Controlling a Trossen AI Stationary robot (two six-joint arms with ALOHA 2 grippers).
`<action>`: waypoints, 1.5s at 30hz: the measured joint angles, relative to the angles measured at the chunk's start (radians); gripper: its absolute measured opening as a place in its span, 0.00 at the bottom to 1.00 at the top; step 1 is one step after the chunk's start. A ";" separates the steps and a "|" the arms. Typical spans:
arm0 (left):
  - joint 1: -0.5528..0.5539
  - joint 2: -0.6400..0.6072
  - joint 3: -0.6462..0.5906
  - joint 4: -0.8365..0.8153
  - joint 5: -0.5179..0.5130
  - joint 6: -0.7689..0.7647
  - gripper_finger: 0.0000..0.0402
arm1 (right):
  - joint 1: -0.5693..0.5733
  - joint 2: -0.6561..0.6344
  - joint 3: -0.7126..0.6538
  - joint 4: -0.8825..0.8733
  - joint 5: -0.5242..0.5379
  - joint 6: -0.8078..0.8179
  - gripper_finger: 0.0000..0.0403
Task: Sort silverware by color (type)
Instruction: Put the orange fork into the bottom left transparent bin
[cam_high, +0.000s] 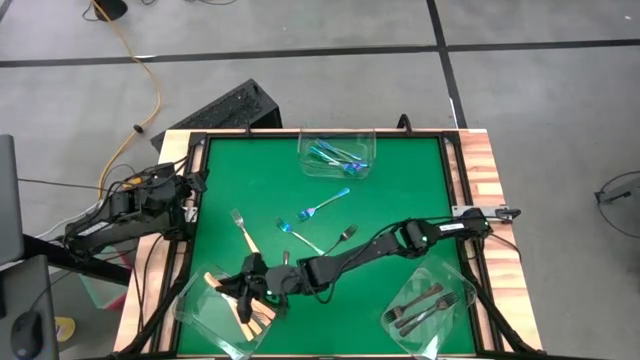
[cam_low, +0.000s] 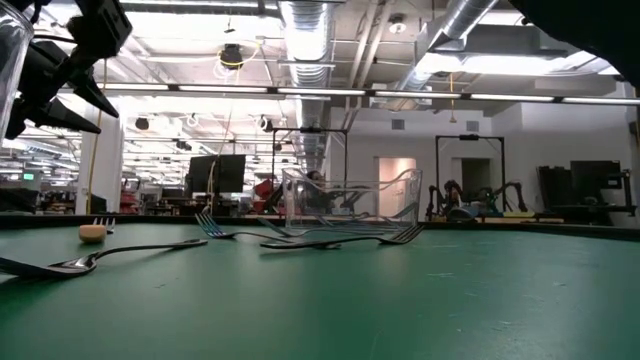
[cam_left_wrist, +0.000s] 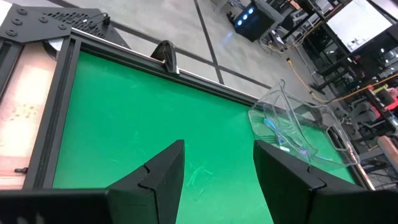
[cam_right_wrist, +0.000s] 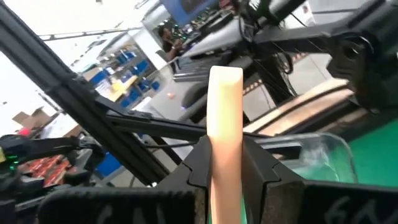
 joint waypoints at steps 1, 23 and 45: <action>0.000 0.000 0.000 0.000 0.000 0.000 0.44 | -0.001 -0.001 0.001 0.002 -0.013 -0.008 0.15; 0.000 0.000 0.000 -0.003 -0.001 0.000 0.44 | -0.008 0.001 -0.023 0.030 -0.066 -0.094 0.15; 0.000 0.002 0.000 -0.007 0.008 0.000 0.44 | -0.013 0.082 -0.021 0.028 -0.127 0.016 0.15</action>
